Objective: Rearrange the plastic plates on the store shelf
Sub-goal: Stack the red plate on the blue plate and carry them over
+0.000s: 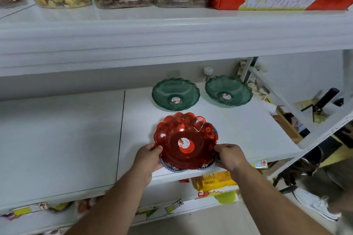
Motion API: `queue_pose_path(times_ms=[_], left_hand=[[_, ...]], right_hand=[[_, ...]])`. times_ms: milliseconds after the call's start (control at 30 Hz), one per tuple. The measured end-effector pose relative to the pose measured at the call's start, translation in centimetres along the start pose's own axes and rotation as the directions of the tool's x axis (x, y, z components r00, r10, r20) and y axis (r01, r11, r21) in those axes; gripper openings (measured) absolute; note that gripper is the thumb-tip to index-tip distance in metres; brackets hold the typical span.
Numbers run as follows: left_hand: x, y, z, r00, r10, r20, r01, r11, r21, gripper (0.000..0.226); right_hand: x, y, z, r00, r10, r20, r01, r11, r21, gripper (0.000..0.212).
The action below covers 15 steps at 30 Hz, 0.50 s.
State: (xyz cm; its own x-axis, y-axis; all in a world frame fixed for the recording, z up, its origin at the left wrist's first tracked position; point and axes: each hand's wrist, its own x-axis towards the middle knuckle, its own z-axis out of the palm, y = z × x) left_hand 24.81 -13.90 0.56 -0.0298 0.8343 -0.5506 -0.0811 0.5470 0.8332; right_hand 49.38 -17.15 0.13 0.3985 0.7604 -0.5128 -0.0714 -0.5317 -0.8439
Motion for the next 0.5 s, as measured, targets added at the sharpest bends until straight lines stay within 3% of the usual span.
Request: queue_pose_path(times_ms=[500], left_hand=[[1.2, -0.7, 1.7, 0.999, -0.002, -0.038, 0.001, 1.000, -0.019, 0.025]], right_hand=[[2.2, -0.8, -0.6, 1.000, 0.018, -0.002, -0.018, 0.998, -0.068, 0.022]])
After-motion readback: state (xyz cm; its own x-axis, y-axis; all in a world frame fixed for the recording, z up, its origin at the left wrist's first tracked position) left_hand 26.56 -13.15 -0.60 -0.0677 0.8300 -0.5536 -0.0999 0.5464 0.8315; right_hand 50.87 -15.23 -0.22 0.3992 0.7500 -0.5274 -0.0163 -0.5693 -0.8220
